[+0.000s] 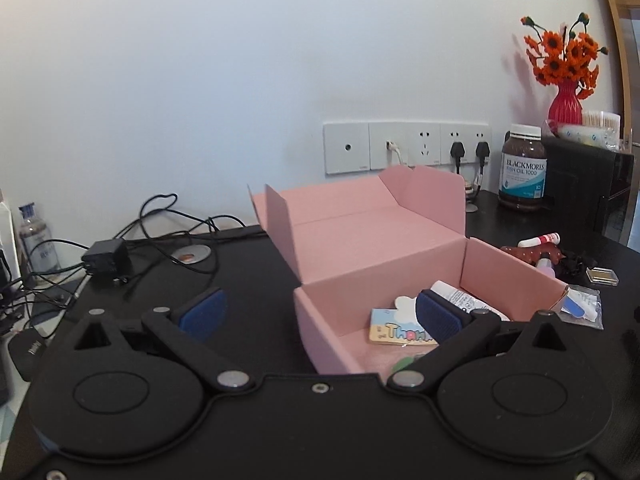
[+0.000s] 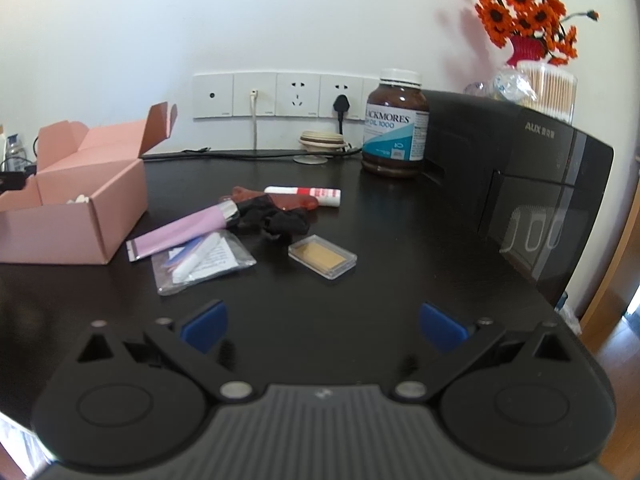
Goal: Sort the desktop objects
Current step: 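Withdraw the left tool from the pink box, then move the right tool toward the black hair tie beside the red comb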
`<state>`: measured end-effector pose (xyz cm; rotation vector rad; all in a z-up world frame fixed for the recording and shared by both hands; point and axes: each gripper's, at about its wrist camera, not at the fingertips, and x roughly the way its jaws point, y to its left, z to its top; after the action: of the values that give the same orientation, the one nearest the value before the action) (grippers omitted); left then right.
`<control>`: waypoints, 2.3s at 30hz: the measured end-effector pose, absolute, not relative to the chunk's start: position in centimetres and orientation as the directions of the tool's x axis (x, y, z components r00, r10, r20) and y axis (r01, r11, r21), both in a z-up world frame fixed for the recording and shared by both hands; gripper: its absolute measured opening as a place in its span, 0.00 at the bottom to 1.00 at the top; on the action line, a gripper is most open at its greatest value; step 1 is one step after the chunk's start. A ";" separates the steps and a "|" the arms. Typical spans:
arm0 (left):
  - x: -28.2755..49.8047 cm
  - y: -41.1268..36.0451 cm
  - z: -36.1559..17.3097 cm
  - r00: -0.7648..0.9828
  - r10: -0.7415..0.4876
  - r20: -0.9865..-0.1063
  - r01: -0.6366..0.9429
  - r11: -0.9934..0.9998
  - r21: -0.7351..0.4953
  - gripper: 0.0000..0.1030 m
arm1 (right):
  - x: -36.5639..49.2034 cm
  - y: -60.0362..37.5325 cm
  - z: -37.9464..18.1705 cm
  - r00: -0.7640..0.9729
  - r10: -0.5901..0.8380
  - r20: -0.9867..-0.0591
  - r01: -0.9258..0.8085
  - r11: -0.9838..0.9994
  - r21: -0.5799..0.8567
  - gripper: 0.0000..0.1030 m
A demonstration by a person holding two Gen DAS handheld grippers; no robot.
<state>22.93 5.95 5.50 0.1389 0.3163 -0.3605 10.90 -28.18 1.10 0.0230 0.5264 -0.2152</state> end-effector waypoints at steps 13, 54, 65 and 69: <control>21.6 6.9 4.8 0.891 -0.361 -0.276 0.402 0.909 0.111 1.00 | 13.2 -28.7 1.5 0.793 -0.140 -0.592 0.204 0.978 0.042 0.99; 22.1 7.8 4.7 0.913 -0.291 -0.284 0.320 0.945 0.061 1.00 | 11.9 -26.2 2.9 0.889 0.011 -0.459 -0.031 0.999 -0.036 0.99; 22.0 7.6 4.7 0.914 -0.290 -0.284 0.321 0.944 0.071 1.00 | 11.4 -27.3 2.3 0.868 0.027 -0.496 -0.063 0.996 -0.057 0.99; 22.1 7.7 4.8 0.915 -0.287 -0.284 0.316 0.947 0.064 1.00 | 11.6 -27.5 2.5 0.855 0.046 -0.516 -0.086 0.995 -0.054 0.99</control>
<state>22.12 7.74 4.76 0.1093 0.2760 -0.3109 11.62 -27.51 2.51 -0.0758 0.5407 0.0698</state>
